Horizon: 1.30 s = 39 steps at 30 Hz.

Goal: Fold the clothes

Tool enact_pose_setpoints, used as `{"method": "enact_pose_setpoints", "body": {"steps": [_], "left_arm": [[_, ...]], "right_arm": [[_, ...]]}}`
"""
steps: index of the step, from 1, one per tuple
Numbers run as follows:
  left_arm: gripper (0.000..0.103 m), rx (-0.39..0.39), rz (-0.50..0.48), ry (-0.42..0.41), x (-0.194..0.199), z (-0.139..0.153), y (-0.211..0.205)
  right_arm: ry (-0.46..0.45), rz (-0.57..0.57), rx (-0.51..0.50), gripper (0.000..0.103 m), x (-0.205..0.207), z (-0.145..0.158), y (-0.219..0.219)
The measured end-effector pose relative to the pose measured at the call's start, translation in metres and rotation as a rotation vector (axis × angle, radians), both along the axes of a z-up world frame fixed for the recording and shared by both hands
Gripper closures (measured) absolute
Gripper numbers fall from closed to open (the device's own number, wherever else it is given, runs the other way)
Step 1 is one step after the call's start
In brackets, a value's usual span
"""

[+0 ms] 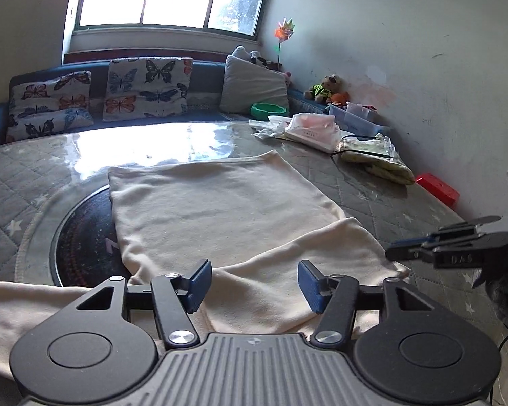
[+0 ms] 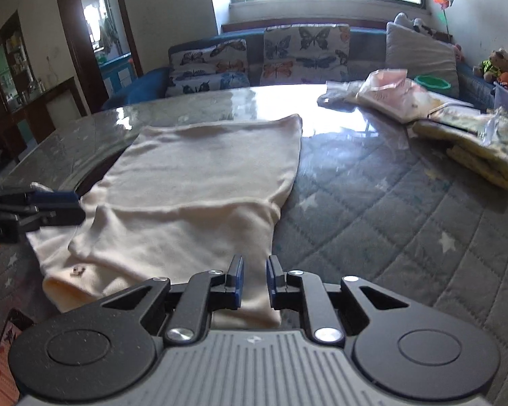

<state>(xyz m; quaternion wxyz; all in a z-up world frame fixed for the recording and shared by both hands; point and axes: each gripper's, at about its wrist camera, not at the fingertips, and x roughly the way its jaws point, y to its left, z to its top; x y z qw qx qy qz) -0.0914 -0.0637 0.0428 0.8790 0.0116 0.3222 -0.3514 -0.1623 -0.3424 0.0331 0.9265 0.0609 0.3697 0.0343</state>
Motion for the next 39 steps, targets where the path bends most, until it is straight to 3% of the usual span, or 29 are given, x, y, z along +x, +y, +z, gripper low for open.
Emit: {"method": "enact_pose_setpoints", "body": {"steps": [1,3,11,14,20,26,33,39], "left_arm": [[0.045,0.002,-0.001,0.004,0.001,-0.001,-0.002],[0.058,0.006,-0.009,0.01,0.002,-0.004,-0.006],[0.077,0.045,-0.017,0.044,0.014,-0.019,-0.017],[0.077,0.076,0.005,0.065,0.02,-0.028,-0.012],[0.077,0.065,0.029,0.058,0.017,-0.025,0.007],[0.076,0.051,0.074,0.047,0.011,-0.019,0.03],[0.06,0.041,0.258,0.011,0.005,-0.003,0.09],[0.054,0.038,0.424,0.014,0.003,0.001,0.14]], "right_arm": [[-0.01,0.001,0.0,0.089,0.004,0.002,0.0],[-0.032,0.012,-0.001,0.089,0.015,0.007,0.003],[-0.01,0.05,-0.014,0.091,0.053,-0.013,0.014],[-0.003,0.046,-0.014,0.092,0.054,-0.014,0.013],[-0.033,0.101,-0.049,0.09,0.043,-0.002,0.031],[0.014,0.146,-0.109,0.09,0.041,-0.015,0.053],[-0.034,0.261,-0.115,0.088,0.039,0.0,0.093],[-0.029,0.357,-0.112,0.088,0.043,-0.009,0.131]]}}
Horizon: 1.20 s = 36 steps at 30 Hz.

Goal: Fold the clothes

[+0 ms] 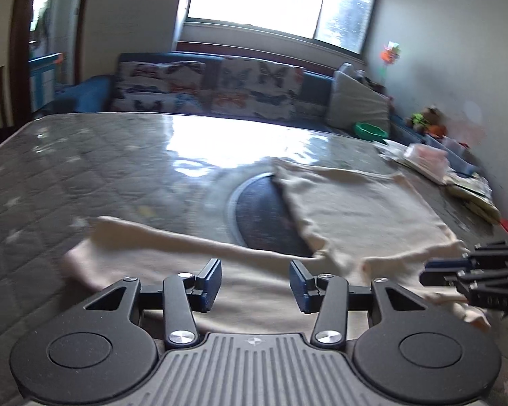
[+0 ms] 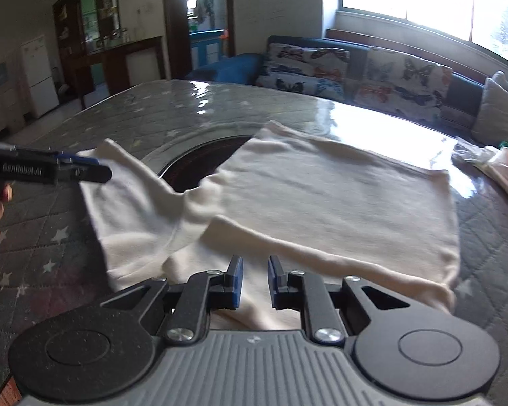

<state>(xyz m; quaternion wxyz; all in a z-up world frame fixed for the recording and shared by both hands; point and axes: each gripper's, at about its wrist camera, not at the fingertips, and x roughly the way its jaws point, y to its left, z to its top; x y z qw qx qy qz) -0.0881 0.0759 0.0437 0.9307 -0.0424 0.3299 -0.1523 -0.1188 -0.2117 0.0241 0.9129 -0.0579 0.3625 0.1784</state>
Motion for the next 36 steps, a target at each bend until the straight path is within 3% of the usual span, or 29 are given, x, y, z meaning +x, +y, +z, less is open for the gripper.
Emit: {"method": "enact_pose_setpoints", "body": {"steps": [7,12,22,25,27,28,30,36], "left_arm": [[0.053,0.016,0.194,0.015,0.004,-0.006,0.046],[0.046,0.016,0.297,0.039,0.01,-0.015,0.064],[0.048,0.015,0.362,0.063,0.029,-0.024,0.067],[0.061,0.017,0.381,0.061,0.033,-0.025,0.067],[0.087,0.003,0.396,0.06,0.034,-0.024,0.069],[0.091,-0.015,0.399,0.06,0.034,-0.023,0.071],[0.096,-0.052,0.405,0.059,0.034,-0.021,0.074],[0.098,-0.144,0.317,-0.03,0.02,0.016,0.056]], "right_arm": [[0.001,0.056,-0.036,0.088,-0.004,-0.004,0.022],[0.015,0.093,-0.025,0.086,-0.002,-0.008,0.035],[-0.021,0.074,0.003,0.082,-0.008,0.008,0.025],[-0.03,0.055,0.019,0.082,-0.01,0.011,0.018],[-0.036,0.044,0.029,0.082,-0.012,0.013,0.013],[-0.041,0.037,0.033,0.082,-0.014,0.015,0.01],[-0.046,0.024,0.042,0.082,-0.016,0.017,0.007],[-0.068,-0.034,0.071,0.082,-0.023,0.024,-0.013]]}}
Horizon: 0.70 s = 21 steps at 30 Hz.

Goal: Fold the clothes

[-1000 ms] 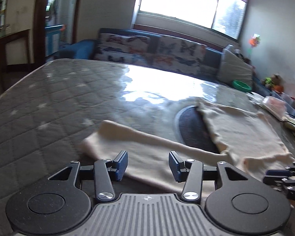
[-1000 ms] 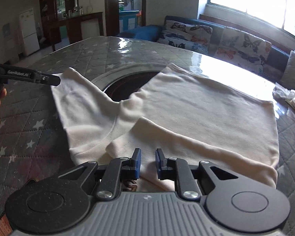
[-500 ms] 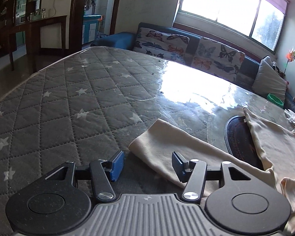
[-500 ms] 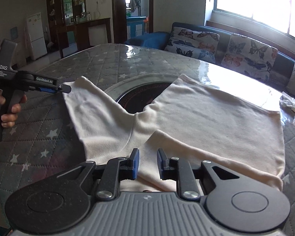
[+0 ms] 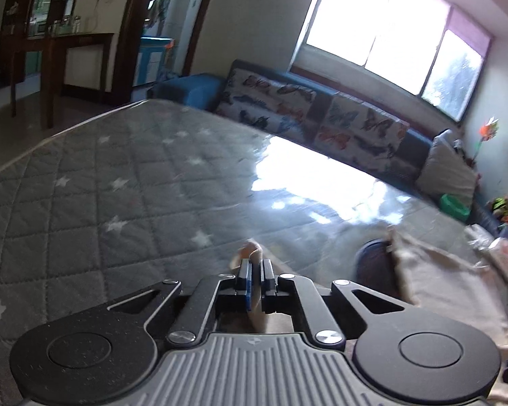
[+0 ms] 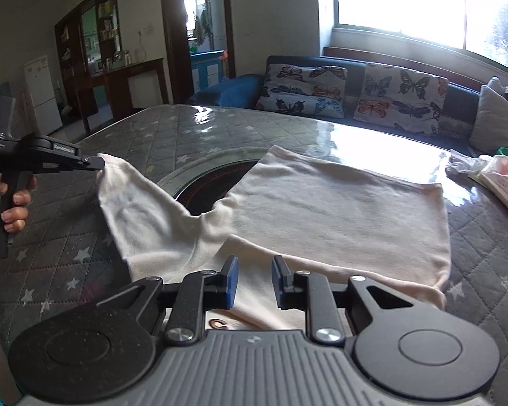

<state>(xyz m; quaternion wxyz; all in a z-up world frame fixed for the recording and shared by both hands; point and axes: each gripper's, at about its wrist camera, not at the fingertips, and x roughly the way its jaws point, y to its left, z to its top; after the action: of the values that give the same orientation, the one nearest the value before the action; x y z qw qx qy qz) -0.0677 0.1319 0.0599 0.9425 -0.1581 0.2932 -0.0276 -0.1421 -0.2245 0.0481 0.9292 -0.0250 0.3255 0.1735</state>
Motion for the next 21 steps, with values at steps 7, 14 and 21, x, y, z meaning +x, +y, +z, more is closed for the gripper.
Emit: {"method": "enact_pose_setpoints", "body": {"steps": [7,14,21], "left_arm": [[0.098,-0.066,-0.213,-0.109,-0.014,0.051,-0.063],[0.098,-0.141,-0.456,-0.137,-0.022,0.072,-0.147],[0.098,-0.148,-0.632,-0.091,-0.023,0.058,-0.22]], "right_arm": [[-0.019,-0.086,0.048,0.082,-0.008,0.005,-0.032],[-0.035,-0.166,0.092,0.082,-0.016,0.008,-0.064],[-0.038,-0.239,0.118,0.082,-0.027,0.007,-0.092]]}}
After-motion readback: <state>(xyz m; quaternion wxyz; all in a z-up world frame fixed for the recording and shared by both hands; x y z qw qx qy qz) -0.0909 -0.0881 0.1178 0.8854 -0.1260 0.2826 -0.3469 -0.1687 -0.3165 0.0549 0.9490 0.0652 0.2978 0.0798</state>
